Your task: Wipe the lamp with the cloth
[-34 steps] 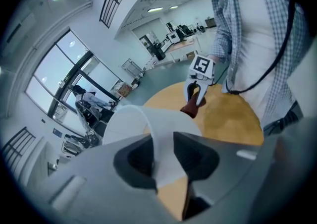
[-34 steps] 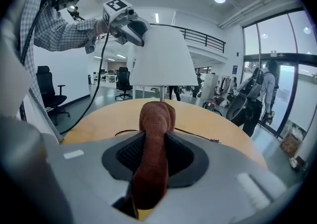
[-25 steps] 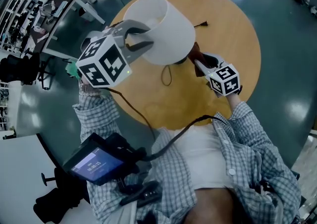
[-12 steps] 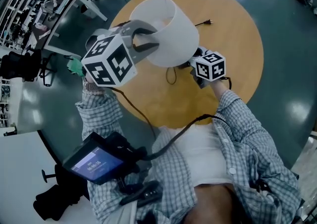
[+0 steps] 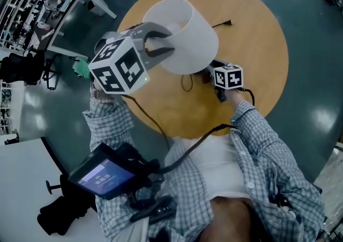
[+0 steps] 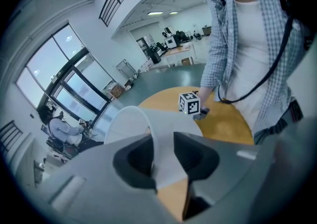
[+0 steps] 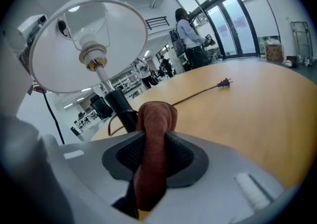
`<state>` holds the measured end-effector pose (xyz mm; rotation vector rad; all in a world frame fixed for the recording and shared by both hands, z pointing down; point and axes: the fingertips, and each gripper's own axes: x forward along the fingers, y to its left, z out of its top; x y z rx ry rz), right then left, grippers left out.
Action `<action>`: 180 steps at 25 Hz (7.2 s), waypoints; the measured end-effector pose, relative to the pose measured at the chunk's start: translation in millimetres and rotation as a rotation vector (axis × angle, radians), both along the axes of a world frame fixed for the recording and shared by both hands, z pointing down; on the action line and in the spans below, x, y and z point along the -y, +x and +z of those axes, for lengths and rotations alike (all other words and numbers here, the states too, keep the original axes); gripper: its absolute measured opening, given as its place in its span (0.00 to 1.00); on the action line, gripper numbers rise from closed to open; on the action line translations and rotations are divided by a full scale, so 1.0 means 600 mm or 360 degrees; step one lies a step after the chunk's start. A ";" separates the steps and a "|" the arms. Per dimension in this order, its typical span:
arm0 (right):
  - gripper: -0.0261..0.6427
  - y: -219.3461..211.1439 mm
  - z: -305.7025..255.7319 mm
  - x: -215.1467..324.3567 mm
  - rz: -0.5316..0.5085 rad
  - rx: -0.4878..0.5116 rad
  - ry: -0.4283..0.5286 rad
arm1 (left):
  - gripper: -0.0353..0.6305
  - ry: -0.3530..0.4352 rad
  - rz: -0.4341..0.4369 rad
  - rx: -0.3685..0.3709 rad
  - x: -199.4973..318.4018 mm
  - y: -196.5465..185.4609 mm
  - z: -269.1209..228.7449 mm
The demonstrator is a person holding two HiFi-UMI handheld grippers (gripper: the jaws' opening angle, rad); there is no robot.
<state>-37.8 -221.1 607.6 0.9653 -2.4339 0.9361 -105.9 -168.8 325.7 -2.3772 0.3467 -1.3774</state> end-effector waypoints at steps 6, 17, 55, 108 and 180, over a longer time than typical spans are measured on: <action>0.20 0.005 0.038 0.004 0.0100 0.0052 -0.0118 | 0.23 -0.0018 -0.0038 -0.0034 0.028 -0.023 0.012; 0.20 -0.084 -0.171 0.044 0.0078 0.0631 0.0185 | 0.24 -0.0040 -0.0187 -0.0122 0.090 -0.051 0.012; 0.20 -0.086 -0.002 -0.041 -0.0398 -0.0047 0.0050 | 0.25 -0.0094 -0.0365 -0.0316 0.127 -0.115 0.018; 0.30 0.124 0.091 -0.093 -0.0387 -0.0538 -0.0022 | 0.49 0.0597 0.0071 0.0010 -0.008 0.142 0.004; 0.04 0.095 -0.123 -0.198 -0.0203 0.0073 0.0430 | 0.06 -0.0432 -0.0915 -0.1544 -0.192 0.105 0.298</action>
